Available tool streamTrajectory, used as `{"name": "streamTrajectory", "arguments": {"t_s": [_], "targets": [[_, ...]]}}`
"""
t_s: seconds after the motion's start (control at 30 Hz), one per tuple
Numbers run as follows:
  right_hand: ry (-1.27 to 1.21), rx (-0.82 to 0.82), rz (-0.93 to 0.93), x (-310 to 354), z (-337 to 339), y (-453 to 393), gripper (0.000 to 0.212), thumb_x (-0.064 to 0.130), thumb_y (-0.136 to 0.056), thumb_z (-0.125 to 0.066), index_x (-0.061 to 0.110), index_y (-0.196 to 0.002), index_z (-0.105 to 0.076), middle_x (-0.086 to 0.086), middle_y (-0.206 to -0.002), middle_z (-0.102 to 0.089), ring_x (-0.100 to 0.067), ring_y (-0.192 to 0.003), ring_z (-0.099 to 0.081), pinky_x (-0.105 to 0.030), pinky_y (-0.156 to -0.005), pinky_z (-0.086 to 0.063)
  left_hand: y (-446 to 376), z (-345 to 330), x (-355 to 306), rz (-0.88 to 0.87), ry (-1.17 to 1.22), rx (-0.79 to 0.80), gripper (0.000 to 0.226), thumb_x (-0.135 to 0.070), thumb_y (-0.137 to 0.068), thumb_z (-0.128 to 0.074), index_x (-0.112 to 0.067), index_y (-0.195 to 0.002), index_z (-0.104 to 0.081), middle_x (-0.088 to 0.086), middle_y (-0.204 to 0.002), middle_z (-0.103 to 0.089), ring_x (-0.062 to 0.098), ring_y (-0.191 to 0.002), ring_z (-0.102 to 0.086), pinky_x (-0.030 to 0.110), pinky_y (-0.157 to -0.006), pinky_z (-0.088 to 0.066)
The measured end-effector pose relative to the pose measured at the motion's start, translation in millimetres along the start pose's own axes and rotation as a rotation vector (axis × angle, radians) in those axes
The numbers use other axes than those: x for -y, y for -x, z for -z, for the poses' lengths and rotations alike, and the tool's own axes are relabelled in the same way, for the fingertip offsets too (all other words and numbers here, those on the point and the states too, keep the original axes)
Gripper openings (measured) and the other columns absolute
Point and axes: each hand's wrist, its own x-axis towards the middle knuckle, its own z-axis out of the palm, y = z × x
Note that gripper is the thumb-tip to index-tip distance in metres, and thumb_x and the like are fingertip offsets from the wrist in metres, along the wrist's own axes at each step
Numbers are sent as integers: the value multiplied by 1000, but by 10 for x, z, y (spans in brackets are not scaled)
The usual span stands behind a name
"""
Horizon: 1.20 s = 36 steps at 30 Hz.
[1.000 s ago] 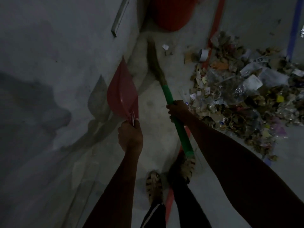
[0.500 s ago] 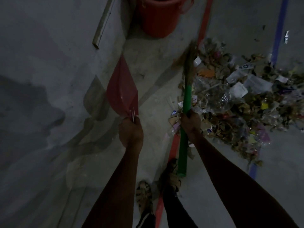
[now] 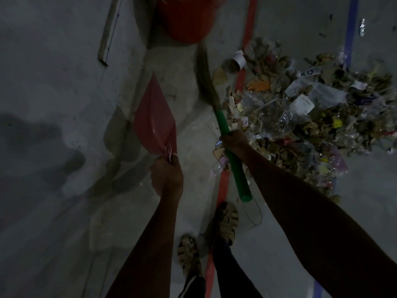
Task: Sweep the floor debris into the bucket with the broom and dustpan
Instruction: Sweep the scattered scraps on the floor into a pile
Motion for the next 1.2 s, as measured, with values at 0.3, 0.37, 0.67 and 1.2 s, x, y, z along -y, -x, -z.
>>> {"name": "streamTrajectory", "arguments": {"t_s": [0.3, 0.37, 0.67, 1.2], "targets": [[-187, -186, -125, -530, 454, 59, 24, 21, -92, -63, -1, -102, -64, -18, -91, -65, -29, -78, -66, -28, -56, -52, 160, -78, 16, -92, -49, 13, 37, -33, -97, -58, 1, -104, -70, 24, -101, -69, 39, -96, -65, 35, -71, -41], [-240, -203, -172, -646, 581, 81, 26, 22, -93, -63, 0, -105, -61, -15, -93, -64, -29, -81, -69, -34, -61, -60, 195, -130, -8, -116, -50, 22, 38, -34, -97, -59, 1, -101, -70, 23, -98, -69, 39, -92, -66, 37, -71, -45], [-454, -293, -284, -1229, 1084, 251, 31, 27, -93, -64, 3, -112, -57, -14, -103, -65, -29, -89, -69, -42, -76, -62, 468, -360, -214, -192, -111, 69, 38, -37, -96, -58, -3, -106, -70, 21, -104, -69, 39, -97, -65, 37, -72, -43], [-574, -478, -351, -1900, 1852, 824, 24, 20, -97, -58, 0, -109, -59, -15, -93, -66, -21, -63, -64, -23, -42, -48, 955, -561, -409, -368, -129, 112, 38, -35, -95, -60, -1, -105, -71, 22, -102, -69, 40, -95, -65, 35, -69, -40]]}}
